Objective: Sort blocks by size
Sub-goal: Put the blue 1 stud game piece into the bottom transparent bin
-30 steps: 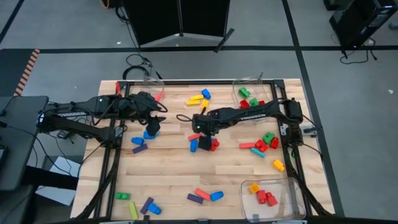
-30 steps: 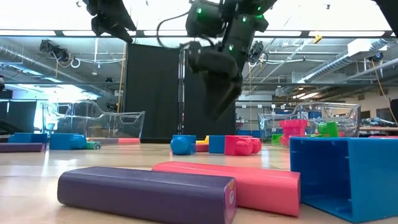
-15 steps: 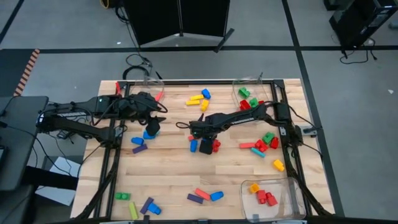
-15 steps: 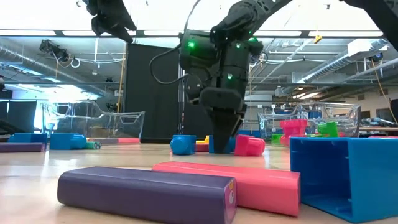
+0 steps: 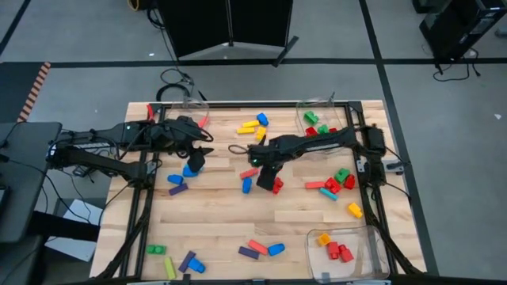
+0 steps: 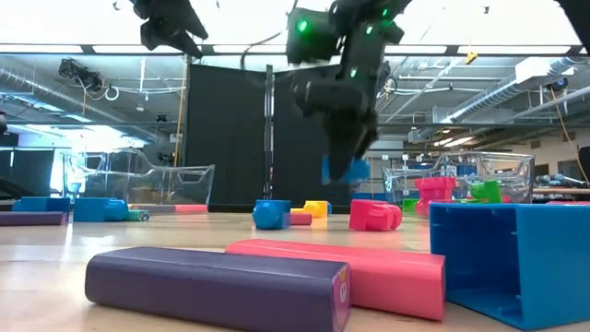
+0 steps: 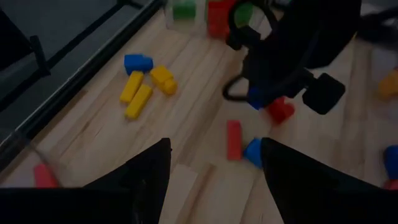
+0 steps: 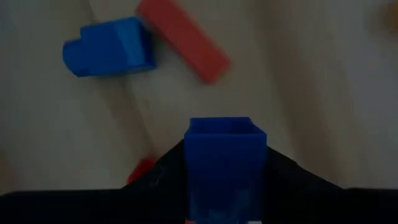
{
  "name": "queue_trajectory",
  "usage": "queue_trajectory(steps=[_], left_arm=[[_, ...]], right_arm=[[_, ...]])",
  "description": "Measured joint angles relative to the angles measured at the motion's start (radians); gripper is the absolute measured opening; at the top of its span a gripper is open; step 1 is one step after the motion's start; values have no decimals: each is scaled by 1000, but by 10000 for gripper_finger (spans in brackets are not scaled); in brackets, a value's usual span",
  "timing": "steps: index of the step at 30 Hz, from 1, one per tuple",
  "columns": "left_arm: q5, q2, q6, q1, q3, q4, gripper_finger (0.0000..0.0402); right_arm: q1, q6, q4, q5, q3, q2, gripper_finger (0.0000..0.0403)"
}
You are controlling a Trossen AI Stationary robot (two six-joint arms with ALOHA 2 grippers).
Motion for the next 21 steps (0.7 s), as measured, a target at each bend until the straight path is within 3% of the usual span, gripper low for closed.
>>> queue_trajectory(steps=[5,11,15,21], left_arm=[[0,0,1,0,0,66,252],[0,0,1,0,0,108,252],[-5,0,11,0,0,129,252],[-10,0,208,0,0,140,252]], right_arm=[[17,92,-92,54,1,-167,140],[101,313,-236,97,1,-369,140],[215,531,-350,112,2,-478,140],[454,952,-484,129,2,-543,140]])
